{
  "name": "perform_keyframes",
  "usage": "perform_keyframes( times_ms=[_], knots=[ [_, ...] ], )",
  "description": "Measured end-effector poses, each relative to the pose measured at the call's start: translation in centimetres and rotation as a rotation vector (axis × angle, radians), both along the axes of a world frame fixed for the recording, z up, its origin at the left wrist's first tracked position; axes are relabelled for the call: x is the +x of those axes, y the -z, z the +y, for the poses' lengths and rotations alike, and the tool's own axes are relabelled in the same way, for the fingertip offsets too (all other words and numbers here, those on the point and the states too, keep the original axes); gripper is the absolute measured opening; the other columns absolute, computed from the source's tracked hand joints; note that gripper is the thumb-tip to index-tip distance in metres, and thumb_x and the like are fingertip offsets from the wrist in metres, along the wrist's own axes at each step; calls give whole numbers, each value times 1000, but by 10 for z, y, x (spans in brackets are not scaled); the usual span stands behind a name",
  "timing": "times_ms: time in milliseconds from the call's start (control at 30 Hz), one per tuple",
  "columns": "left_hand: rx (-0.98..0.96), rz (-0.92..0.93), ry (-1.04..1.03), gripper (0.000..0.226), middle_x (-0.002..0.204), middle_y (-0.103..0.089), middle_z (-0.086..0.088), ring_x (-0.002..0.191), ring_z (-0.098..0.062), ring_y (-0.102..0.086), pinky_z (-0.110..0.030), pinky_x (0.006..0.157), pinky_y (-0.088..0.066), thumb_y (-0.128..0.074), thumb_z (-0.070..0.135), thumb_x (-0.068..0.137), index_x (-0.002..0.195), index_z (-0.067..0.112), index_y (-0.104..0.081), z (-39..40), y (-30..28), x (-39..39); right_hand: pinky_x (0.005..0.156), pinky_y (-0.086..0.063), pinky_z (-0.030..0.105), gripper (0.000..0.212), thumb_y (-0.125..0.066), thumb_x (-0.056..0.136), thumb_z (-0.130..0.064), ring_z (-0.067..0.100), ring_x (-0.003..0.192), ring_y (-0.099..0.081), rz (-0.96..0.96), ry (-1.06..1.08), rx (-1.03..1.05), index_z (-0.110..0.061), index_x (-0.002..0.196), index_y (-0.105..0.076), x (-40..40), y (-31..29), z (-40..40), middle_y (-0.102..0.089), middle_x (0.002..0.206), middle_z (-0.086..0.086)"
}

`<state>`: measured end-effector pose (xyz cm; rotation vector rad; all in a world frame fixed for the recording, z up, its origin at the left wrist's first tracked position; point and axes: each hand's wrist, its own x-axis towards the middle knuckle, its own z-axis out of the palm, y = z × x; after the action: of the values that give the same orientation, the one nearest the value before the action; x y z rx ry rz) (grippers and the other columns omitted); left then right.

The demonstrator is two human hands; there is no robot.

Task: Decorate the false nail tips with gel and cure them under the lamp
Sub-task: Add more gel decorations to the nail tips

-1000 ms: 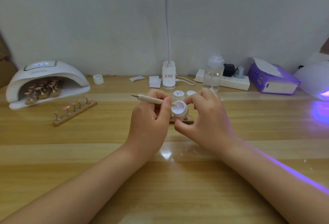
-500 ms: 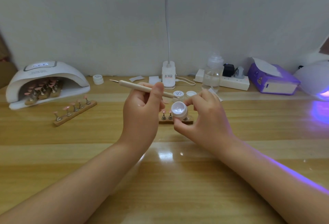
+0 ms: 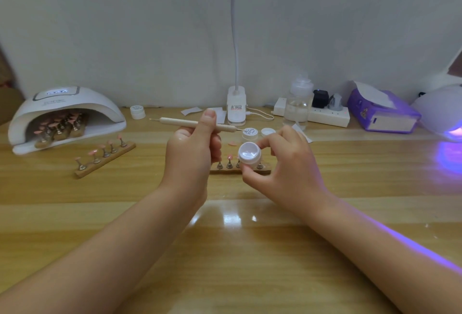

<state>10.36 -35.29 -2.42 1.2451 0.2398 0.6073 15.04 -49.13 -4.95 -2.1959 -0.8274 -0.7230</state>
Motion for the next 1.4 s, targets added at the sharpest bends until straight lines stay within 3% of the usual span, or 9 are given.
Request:
perform_keyframes(
  times_ms=[433, 633, 733, 867, 1033, 1233, 1400],
  knots=[
    [-265, 278, 120, 35, 39, -39, 9, 33, -6, -37, -16, 35, -35, -59, 41, 91, 72, 12, -53, 5, 1, 6, 70, -40, 31, 35, -81, 66, -35, 20, 76, -48, -9, -28, 32, -8, 80, -65, 0, 1, 0, -50, 78, 0],
    [-441, 151, 263, 19, 47, -51, 6, 38, -5, -44, -15, 40, -40, -57, 25, 93, 80, 12, -59, 5, -6, 7, 69, -39, 31, 35, -82, 65, -34, 22, 74, -49, -4, -27, 36, -7, 79, -65, 1, 1, 0, -52, 76, 4],
    [-429, 77, 276, 20, 52, -55, 4, 43, -7, -49, -16, 45, -45, -56, 18, 91, 72, 14, -60, 5, -7, 6, 70, -36, 28, 36, -80, 67, -37, 20, 76, -48, 5, -12, 43, -7, 79, -65, 3, 0, -2, -50, 77, 1],
    [-362, 3, 270, 16, 56, -55, 1, 48, -9, -50, -18, 48, -46, -52, 14, 90, 79, 13, -63, 4, -6, 4, 68, -27, 20, 35, -79, 69, -38, 12, 74, -39, 46, 17, 94, -10, 81, -63, 13, -3, -7, -39, 75, -7],
    [-275, -45, 261, 18, 57, -57, 1, 53, -8, -54, -19, 56, -47, -48, 11, 90, 78, 12, -61, 2, -1, 3, 61, -29, 12, 30, -76, 70, -43, 3, 68, -38, 92, 129, 174, -24, 74, -52, 37, -8, -24, -38, 72, -12],
    [-235, -64, 222, 21, 56, -58, 0, 53, -8, -54, -19, 54, -46, -45, 6, 90, 76, 11, -60, 2, 10, 4, 77, -33, 26, 26, -71, 71, -41, 21, 99, -48, 318, 306, -11, -24, 86, -60, 64, 12, -44, -50, 97, 0],
    [-247, -27, 178, 20, 55, -57, 0, 51, -8, -53, -20, 55, -46, -45, 5, 90, 77, 10, -59, 2, 23, 6, 79, -38, 30, 32, -66, 69, -46, 24, 99, -51, 369, 405, -145, -21, 90, -69, 70, 22, -48, -56, 99, 5]
  ],
)
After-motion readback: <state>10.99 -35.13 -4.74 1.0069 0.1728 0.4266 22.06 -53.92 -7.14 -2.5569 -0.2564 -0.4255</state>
